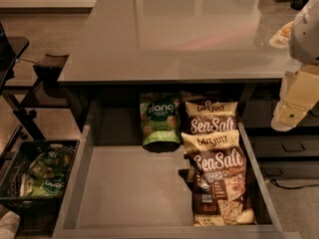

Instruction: Pick green rice chip bag from top drawer and place on counter

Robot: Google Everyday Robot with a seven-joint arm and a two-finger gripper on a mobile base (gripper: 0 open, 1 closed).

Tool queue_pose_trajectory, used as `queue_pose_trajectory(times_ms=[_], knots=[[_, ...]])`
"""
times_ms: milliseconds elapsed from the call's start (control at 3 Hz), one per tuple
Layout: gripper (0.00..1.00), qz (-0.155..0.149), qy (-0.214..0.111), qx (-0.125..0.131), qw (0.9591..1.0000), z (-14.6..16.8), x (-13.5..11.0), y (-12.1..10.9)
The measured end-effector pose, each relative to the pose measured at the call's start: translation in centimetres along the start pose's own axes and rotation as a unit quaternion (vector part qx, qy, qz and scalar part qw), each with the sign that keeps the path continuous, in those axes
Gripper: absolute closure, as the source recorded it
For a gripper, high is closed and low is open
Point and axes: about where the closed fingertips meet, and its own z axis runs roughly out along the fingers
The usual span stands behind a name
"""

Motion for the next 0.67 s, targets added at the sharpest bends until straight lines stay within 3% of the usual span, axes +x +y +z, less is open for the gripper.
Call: queue_pose_trajectory(times_ms=[333, 667], knots=[[0.00, 0.000, 0.000, 0.000, 1.0000, 0.0, 0.0, 0.0], [0.00, 0.016, -0.027, 0.005, 0.9995, 1.5, -0.1, 0.3]])
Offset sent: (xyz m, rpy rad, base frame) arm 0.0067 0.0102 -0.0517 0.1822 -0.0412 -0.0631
